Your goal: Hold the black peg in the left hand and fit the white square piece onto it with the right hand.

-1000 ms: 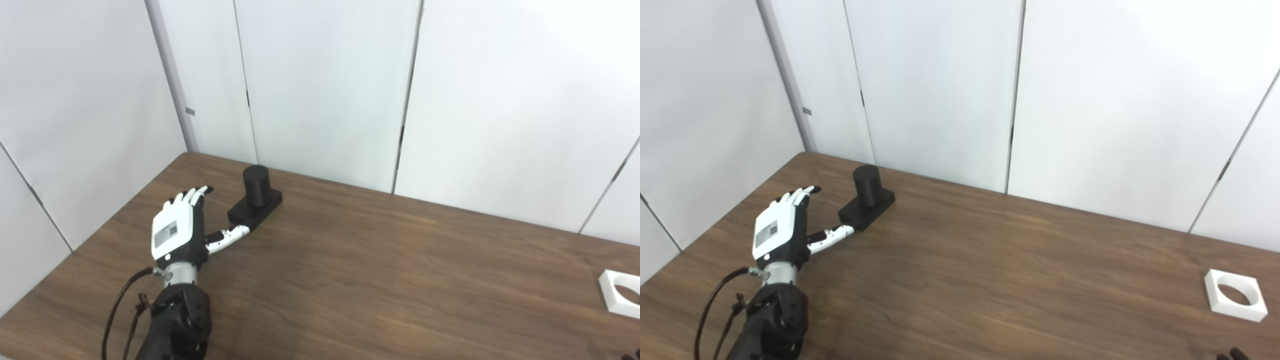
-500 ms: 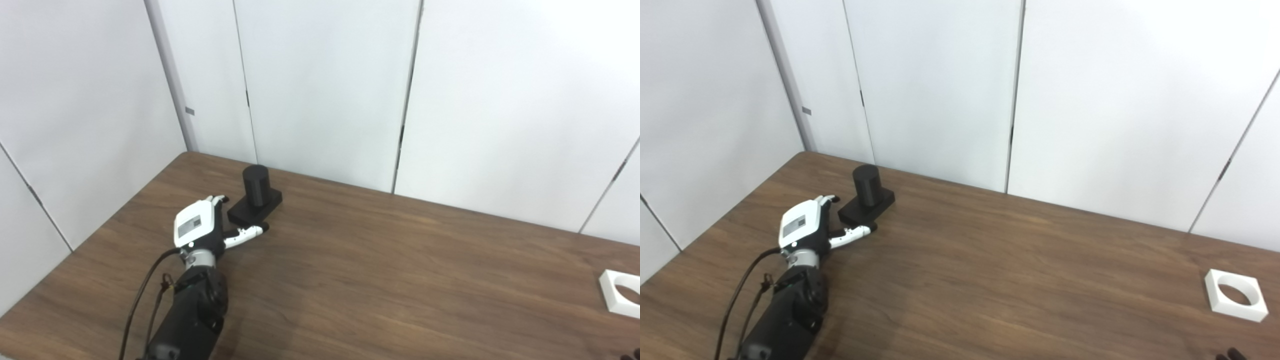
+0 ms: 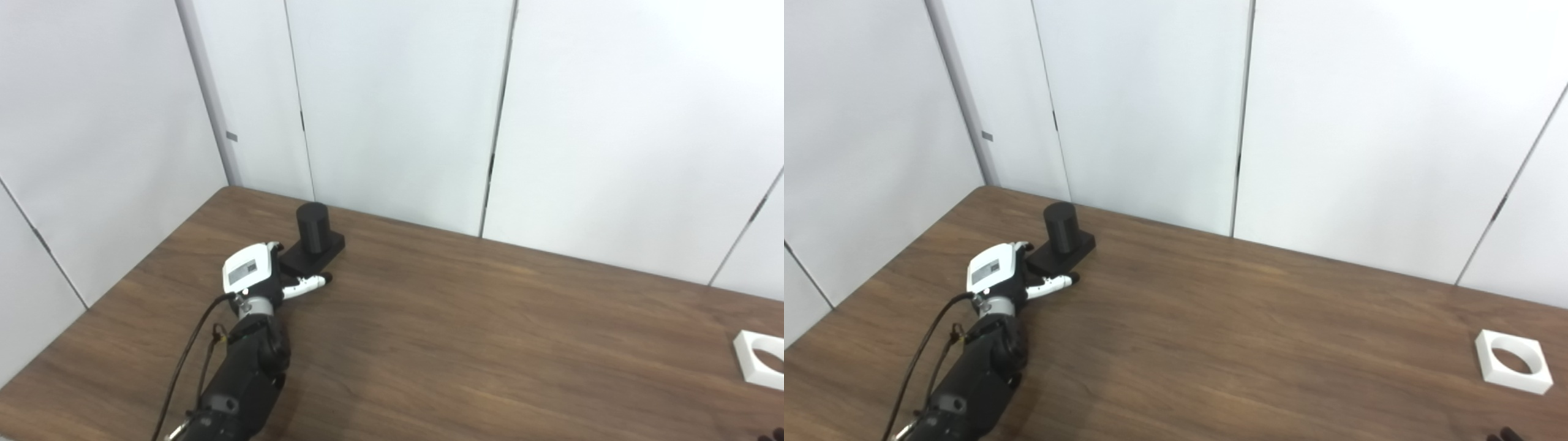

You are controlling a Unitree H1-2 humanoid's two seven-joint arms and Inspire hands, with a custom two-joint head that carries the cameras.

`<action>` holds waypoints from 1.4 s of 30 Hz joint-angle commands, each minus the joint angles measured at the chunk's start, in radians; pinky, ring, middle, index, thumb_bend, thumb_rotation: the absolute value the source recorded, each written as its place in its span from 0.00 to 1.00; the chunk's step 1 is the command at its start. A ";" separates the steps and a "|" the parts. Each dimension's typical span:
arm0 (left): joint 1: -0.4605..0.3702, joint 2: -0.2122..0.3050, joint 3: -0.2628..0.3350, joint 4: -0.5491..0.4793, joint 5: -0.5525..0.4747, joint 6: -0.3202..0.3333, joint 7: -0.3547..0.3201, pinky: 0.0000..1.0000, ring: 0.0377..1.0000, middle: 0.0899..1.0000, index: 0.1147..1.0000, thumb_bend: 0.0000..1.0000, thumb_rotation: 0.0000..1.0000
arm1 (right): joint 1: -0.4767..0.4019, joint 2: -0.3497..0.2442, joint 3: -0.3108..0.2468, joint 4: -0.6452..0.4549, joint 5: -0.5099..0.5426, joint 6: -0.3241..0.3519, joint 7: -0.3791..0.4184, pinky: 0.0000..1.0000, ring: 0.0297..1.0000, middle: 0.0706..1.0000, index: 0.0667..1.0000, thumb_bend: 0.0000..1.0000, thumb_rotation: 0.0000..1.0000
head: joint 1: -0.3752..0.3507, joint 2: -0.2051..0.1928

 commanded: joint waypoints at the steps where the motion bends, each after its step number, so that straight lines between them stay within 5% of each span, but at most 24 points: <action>1: -0.062 0.022 -0.004 -0.003 0.004 0.000 0.058 0.94 0.92 0.89 0.80 1.00 0.69 | 0.012 0.005 0.007 0.015 -0.010 -0.004 -0.004 0.85 0.90 0.88 0.90 0.80 1.00 | -0.003 0.003; 6: -0.064 0.012 -0.006 0.017 -0.023 -0.023 0.141 0.90 0.88 0.82 0.64 0.94 0.57 | 0.012 0.006 0.008 0.015 -0.016 -0.006 -0.005 0.87 0.91 0.88 0.90 0.79 1.00 | -0.005 0.003; 11: -0.058 0.008 -0.001 0.026 -0.058 -0.071 0.250 0.83 0.79 0.72 0.47 0.82 0.34 | 0.012 0.006 0.009 0.009 -0.018 0.006 -0.005 0.87 0.90 0.88 0.90 0.77 1.00 | -0.007 0.005; 13: -0.058 0.011 0.000 0.038 -0.076 -0.098 0.282 0.81 0.77 0.67 0.42 0.59 0.14 | 0.011 0.006 0.009 0.013 -0.014 0.002 -0.004 0.86 0.91 0.88 0.90 0.77 1.00 | -0.008 0.006; 16: -0.057 0.014 0.004 0.050 -0.108 -0.144 0.310 0.82 0.76 0.64 0.41 0.53 0.07 | 0.008 0.007 0.008 0.018 -0.013 -0.001 -0.005 0.86 0.91 0.89 0.91 0.77 1.00 | -0.008 0.007; 29: -0.035 0.022 -0.007 0.017 -0.155 -0.161 0.297 0.73 0.75 0.62 0.41 0.52 0.05 | 0.001 0.013 0.014 0.016 -0.030 0.011 -0.012 0.86 0.91 0.89 0.92 0.77 1.00 | -0.043 0.020; 35: 0.029 0.022 -0.036 -0.114 -0.153 -0.176 0.244 0.65 0.73 0.63 0.41 0.52 0.05 | -0.003 0.010 0.028 0.008 -0.031 0.002 -0.003 0.92 0.96 0.93 0.96 0.80 1.00 | -0.077 0.033; 42: 0.148 0.011 -0.085 -0.361 -0.175 -0.204 0.092 0.62 0.74 0.65 0.42 0.52 0.06 | 0.003 0.023 0.040 -0.046 -0.028 0.077 -0.013 0.95 0.96 0.94 0.97 0.74 1.00 | -0.119 0.056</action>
